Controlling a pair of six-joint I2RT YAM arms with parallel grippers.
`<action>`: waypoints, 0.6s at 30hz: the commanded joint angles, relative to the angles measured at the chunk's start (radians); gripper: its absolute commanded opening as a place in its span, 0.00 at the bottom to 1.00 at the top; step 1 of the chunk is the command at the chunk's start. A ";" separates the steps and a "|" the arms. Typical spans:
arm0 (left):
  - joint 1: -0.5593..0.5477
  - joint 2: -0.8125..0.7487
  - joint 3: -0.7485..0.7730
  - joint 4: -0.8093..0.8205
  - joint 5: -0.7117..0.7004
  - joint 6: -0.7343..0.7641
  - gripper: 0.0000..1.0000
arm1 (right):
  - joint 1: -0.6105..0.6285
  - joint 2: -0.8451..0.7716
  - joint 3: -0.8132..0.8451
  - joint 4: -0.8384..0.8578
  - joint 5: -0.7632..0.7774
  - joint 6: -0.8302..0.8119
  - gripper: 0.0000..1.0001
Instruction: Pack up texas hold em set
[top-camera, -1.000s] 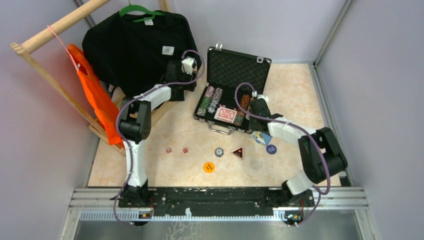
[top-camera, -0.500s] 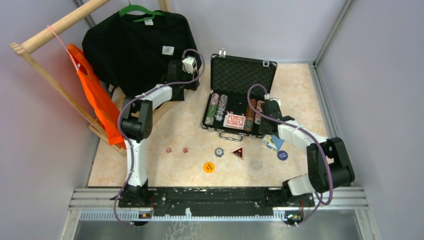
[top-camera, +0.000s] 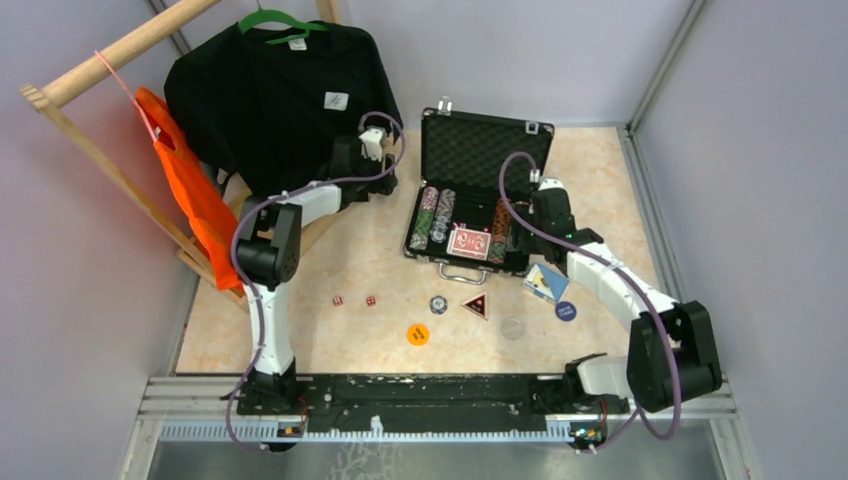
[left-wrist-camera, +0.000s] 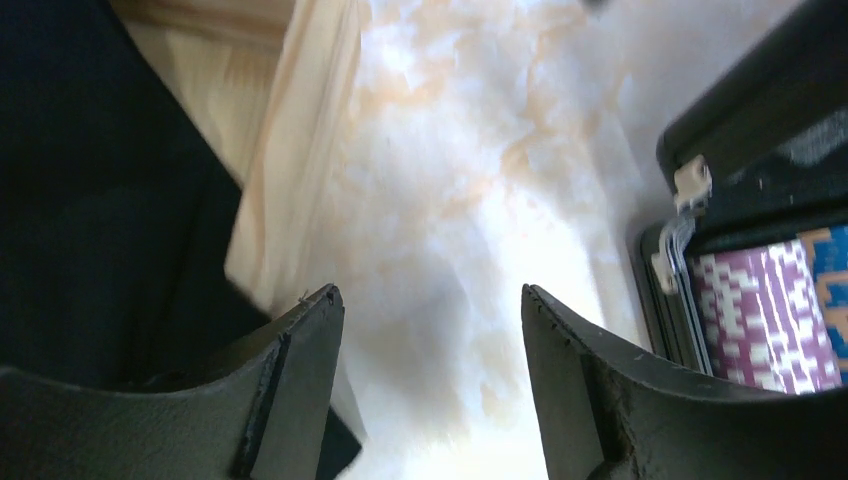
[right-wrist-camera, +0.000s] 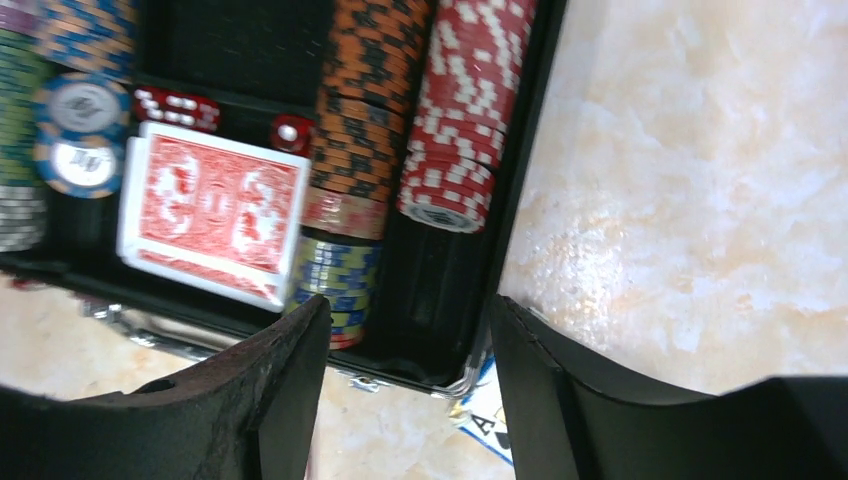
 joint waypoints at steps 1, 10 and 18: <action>0.006 -0.133 -0.155 0.120 -0.002 -0.062 0.71 | -0.001 -0.064 0.074 0.030 -0.095 -0.031 0.59; 0.004 -0.378 -0.497 0.266 -0.098 -0.117 0.71 | 0.179 0.191 0.311 0.062 -0.131 -0.058 0.02; 0.003 -0.501 -0.754 0.343 -0.178 -0.216 0.71 | 0.246 0.448 0.471 0.089 -0.171 -0.063 0.00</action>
